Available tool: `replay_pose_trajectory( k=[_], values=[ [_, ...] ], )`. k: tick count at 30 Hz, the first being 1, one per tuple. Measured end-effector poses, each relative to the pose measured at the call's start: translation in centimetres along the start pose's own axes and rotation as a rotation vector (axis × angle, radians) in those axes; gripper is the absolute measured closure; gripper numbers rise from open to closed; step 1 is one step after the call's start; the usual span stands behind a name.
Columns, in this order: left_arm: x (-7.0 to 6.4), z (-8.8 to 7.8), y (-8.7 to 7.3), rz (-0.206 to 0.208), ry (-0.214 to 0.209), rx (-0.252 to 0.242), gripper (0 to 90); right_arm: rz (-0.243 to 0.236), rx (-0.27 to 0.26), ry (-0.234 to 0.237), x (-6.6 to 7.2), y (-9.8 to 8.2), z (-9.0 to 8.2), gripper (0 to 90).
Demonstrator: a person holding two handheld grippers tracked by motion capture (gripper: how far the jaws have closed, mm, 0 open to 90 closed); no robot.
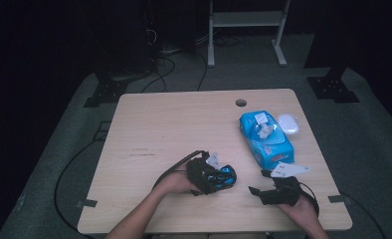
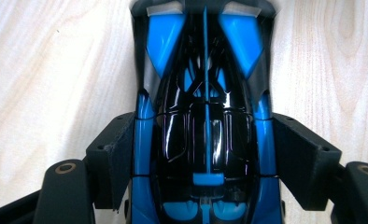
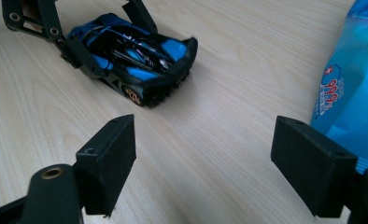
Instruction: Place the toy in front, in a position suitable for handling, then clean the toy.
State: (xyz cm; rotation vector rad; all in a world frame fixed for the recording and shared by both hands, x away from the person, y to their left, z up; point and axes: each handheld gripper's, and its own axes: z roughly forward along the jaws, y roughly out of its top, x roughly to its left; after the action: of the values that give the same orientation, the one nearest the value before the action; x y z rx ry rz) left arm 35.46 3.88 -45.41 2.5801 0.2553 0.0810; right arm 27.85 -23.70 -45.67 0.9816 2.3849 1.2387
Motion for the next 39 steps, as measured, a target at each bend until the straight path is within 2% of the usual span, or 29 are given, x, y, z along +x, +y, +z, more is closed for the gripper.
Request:
replay_pose_trajectory(
  k=[6, 8, 10, 15, 16, 18, 21, 25, 26, 29, 31, 34, 39],
  values=[
    [-0.1, -0.2, -0.3, -0.016, 0.008, -0.023, 26.6, -0.004, 0.002, -0.001, 0.0, 0.0, 0.1, 21.3],
    [-0.2, -0.7, -0.7, -0.056, 0.013, -0.086, 21.4, 0.001, -0.002, -0.005, 0.0, 0.0, 0.0, 21.3],
    [-0.3, -1.3, -1.1, -0.066, 0.022, -0.122, 19.6, 0.004, -0.006, -0.008, -0.2, 0.0, 0.0, 21.2],
    [-0.6, -2.1, -2.4, -0.094, 0.052, -0.168, 16.4, -0.001, -0.011, -0.033, -0.4, 0.4, -0.3, 21.2],
    [-0.6, -2.5, -2.9, -0.104, 0.054, -0.192, 16.4, -0.001, -0.011, -0.033, -0.4, 0.4, -0.3, 21.2],
    [-0.8, -3.2, -3.9, -0.119, 0.077, -0.218, 12.6, 0.006, -0.036, -0.056, -0.8, 0.9, -1.0, 21.2],
    [-0.9, -4.1, -4.9, -0.129, 0.092, -0.252, 12.6, 0.015, -0.061, -0.077, -1.5, 1.6, -1.7, 21.3],
    [-1.0, -5.1, -6.0, -0.163, 0.115, -0.313, 12.4, 0.015, -0.08, -0.097, -2.4, 2.8, -2.2, 21.3],
    [-1.0, -5.1, -6.0, -0.163, 0.115, -0.313, 11.5, 0.015, -0.08, -0.097, -2.4, 2.8, -2.2, 21.3],
    [-1.0, -5.4, -6.4, -0.169, 0.129, -0.326, 11.3, 0.018, -0.075, -0.137, -3.3, 4.0, -2.2, 21.3],
    [-1.1, -5.5, -6.5, -0.163, 0.147, -0.327, 10.3, 0.027, -0.096, -0.176, -3.9, 4.8, -2.4, 21.3],
    [-1.1, -5.6, -6.5, -0.157, 0.147, -0.328, 10.2, 0.039, -0.115, -0.217, -4.9, 5.8, -2.6, 21.3],
    [-1.2, -5.2, -6.8, -0.142, 0.154, -0.309, 9.5, 0.062, -0.098, -0.276, -6.9, 6.9, -2.2, 21.3]
  ],
)
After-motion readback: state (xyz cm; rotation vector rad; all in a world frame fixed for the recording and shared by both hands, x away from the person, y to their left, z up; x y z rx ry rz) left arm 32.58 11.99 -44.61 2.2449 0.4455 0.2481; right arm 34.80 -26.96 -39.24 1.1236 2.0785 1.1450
